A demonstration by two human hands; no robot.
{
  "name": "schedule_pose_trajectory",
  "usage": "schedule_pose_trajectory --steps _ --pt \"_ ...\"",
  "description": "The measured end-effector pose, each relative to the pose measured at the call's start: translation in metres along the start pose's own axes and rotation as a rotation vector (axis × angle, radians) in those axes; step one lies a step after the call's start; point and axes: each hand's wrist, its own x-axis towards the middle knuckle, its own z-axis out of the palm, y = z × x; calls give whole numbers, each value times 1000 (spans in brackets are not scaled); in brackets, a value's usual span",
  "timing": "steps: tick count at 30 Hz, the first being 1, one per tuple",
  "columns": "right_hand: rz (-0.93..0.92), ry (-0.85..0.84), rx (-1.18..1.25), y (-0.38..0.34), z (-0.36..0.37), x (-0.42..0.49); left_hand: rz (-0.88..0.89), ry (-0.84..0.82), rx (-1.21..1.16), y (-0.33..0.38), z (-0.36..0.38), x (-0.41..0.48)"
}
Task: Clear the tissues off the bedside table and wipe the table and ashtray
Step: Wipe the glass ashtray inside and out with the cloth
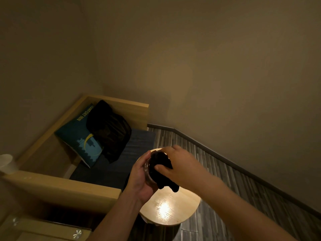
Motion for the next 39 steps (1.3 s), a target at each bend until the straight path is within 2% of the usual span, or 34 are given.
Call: schedule_pose_trajectory --steps 3,6,10,17,20,24,27,29,31,35,39 --pt "-246 -192 -59 11 -21 1 -28 -38 -16 3 0 -5" --pt "-294 -321 -58 19 -24 5 -52 -46 -30 4 0 -8" --pt "-257 -188 -88 14 -7 3 -52 4 -34 1 0 -6" --pt "115 80 -35 -9 37 -7 -6 95 -46 -6 6 0" --pt "170 129 -10 -14 40 -5 0 101 -46 -7 6 3" --pt "72 142 -45 -10 25 -4 11 38 -4 -2 3 2" --pt "-144 131 -161 -1 10 -6 -32 -43 -18 6 7 -4" --pt "-309 60 -248 10 0 -3 -45 -78 -27 9 8 -5" --pt "-384 -58 -280 18 -8 2 -77 -111 -43 10 7 -4" --pt "-430 -125 -324 23 -7 9 -115 -111 -52 9 4 -3" --pt "-306 -58 -240 15 8 6 -87 -40 -65 3 -1 3"
